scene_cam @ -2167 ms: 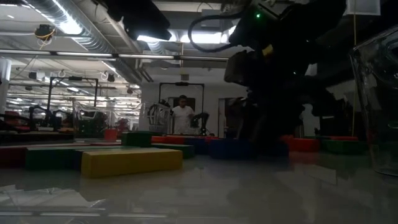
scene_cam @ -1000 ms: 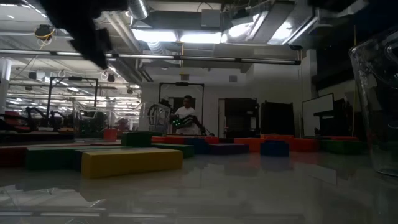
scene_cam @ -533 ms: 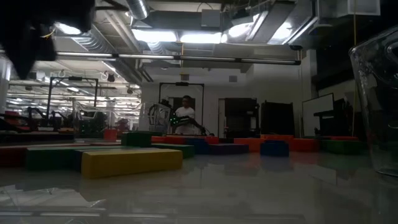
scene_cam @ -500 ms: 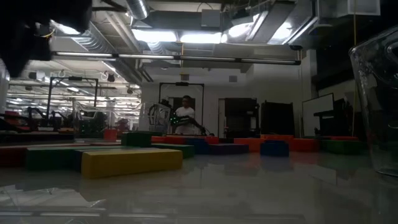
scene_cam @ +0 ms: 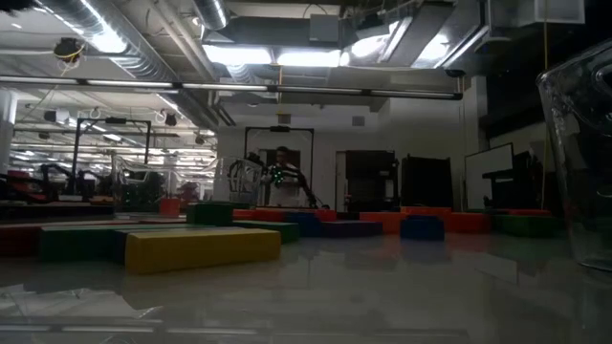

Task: Sort blocks by size
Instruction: Put the rectangular violet block into the bottom transparent bin

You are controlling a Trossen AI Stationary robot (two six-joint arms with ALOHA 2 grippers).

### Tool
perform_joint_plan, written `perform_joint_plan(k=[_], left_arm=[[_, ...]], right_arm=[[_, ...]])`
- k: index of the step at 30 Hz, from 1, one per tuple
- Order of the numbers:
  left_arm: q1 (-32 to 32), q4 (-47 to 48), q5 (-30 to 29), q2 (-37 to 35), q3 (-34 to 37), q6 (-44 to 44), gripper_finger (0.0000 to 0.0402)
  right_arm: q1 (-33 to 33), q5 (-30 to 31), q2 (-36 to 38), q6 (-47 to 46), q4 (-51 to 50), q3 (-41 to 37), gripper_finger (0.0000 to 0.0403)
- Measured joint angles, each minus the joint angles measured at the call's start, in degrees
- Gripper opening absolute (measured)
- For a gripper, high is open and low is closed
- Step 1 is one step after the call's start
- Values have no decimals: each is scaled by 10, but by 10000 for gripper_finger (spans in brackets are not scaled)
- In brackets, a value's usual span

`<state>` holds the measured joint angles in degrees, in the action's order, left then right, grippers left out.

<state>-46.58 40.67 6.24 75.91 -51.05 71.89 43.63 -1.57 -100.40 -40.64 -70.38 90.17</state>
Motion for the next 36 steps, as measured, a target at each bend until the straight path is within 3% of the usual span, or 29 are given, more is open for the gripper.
perform_joint_plan(k=[7,17,36], left_arm=[[-61,-4,0,49,0,-29,166],[-78,-6,-2,125,0,-49,166],[-77,-36,-3,132,0,-15,166]], right_arm=[[-1,1,0,0,4,0,229],[-1,11,0,0,47,0,230],[-1,12,0,0,50,0,230]])
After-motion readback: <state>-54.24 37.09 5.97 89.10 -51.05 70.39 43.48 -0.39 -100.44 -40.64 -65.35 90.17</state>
